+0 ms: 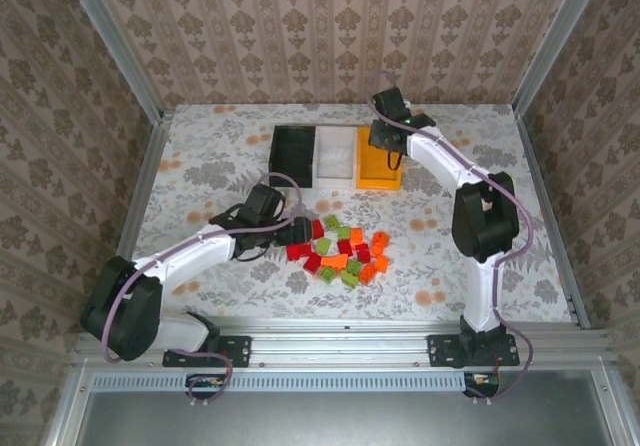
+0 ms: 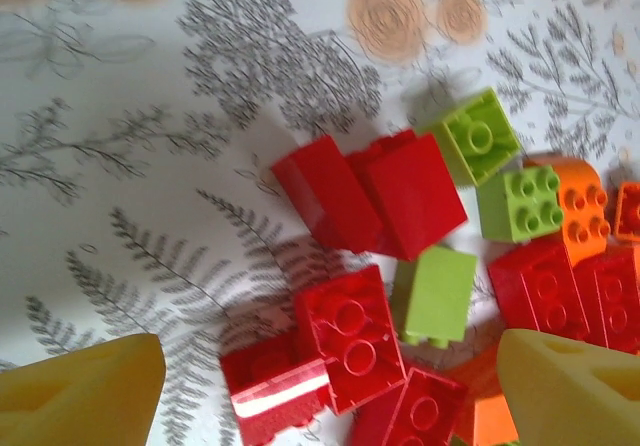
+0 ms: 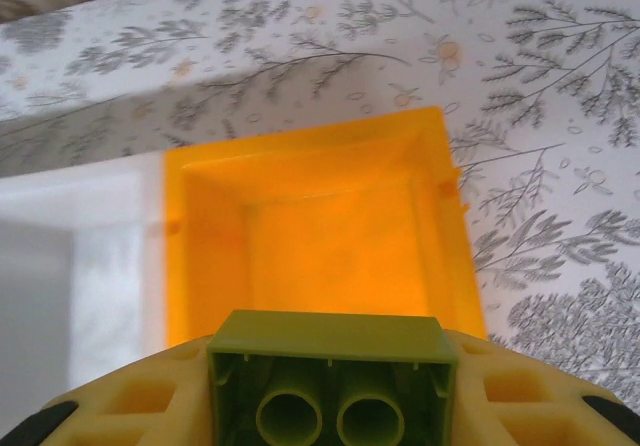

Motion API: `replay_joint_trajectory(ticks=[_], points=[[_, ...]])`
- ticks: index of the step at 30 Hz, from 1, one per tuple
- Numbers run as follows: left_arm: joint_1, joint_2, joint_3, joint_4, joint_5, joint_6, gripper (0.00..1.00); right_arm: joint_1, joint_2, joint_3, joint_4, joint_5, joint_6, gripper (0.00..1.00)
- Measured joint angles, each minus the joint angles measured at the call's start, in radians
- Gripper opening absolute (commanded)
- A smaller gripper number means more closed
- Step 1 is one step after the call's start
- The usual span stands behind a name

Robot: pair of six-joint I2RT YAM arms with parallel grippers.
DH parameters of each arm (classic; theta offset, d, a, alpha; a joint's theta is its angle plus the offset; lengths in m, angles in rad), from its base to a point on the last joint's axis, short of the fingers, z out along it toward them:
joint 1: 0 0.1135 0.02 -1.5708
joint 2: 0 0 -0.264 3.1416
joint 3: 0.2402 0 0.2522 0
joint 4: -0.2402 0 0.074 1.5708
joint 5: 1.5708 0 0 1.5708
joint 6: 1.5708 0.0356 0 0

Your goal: Sort the legos into containers by color

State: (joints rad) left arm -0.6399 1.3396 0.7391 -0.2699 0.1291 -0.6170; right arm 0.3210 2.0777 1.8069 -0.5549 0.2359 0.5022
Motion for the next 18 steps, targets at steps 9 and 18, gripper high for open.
replay_joint_trajectory(ticks=[9,18], points=[[-0.021,0.000,-0.025,-0.045,-0.015,0.000,0.89,0.005,0.151,0.110,-0.105,-0.011,-0.045,0.65],[-0.031,0.018,-0.025,-0.045,-0.024,0.001,0.77,0.012,0.084,0.065,-0.100,-0.011,-0.063,0.68]])
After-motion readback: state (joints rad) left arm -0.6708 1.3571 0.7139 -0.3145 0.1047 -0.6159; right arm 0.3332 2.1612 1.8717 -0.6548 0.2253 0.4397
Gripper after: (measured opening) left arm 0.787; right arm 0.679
